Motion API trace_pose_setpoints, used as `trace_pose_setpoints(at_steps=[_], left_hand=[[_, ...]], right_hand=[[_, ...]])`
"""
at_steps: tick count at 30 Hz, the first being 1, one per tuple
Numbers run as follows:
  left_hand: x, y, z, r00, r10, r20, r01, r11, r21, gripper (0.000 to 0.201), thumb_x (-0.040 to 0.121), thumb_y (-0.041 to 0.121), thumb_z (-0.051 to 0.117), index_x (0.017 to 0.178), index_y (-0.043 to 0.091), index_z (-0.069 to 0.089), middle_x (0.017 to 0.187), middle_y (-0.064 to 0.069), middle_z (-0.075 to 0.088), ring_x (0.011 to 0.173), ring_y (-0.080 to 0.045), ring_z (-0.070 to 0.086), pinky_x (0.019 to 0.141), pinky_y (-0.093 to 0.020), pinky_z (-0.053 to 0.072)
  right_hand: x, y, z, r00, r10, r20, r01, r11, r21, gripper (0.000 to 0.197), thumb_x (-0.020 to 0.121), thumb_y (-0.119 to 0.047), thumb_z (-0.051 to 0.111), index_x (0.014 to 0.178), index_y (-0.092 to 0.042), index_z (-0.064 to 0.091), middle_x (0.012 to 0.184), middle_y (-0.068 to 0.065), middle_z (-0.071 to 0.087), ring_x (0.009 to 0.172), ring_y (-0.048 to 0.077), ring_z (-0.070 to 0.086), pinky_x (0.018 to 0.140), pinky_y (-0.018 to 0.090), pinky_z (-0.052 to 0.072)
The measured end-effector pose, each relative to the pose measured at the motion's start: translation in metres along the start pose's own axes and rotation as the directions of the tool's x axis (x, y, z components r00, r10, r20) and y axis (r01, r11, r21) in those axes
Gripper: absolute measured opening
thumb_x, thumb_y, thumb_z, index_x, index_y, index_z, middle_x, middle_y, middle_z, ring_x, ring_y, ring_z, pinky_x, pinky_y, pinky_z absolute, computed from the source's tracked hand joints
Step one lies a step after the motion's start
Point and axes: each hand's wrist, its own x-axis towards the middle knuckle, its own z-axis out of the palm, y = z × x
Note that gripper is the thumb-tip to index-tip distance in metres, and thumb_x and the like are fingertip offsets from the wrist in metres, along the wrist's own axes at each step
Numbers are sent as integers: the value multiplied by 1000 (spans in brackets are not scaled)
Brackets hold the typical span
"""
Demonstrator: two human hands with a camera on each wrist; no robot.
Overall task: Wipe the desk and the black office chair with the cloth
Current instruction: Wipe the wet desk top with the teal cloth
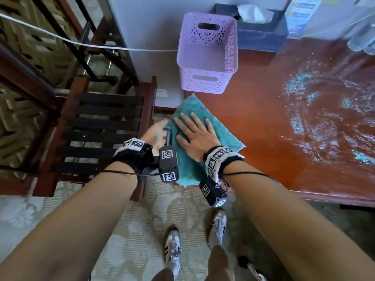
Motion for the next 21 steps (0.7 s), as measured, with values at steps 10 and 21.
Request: trace_pose_setpoints(at_steps=[10, 21], left_hand=[[13, 38, 47, 976, 113, -185, -90, 988, 125, 48, 104, 34, 31, 148, 14, 30, 146, -15, 40, 135, -34, 38, 108, -41, 31], [24, 49, 40, 946, 103, -306, -103, 995, 16, 28, 103, 32, 32, 107, 12, 52, 109, -13, 56, 80, -25, 57, 69, -28, 49]], right_hand=[[6, 112, -49, 760, 647, 66, -642, 730, 236, 63, 97, -54, 20, 152, -37, -7, 158, -10, -21, 146, 19, -20, 116, 53, -10], [47, 56, -43, 989, -108, 101, 104, 994, 45, 52, 100, -47, 25, 150, -38, 16, 156, -9, 20, 145, 18, 9, 116, 52, -9]])
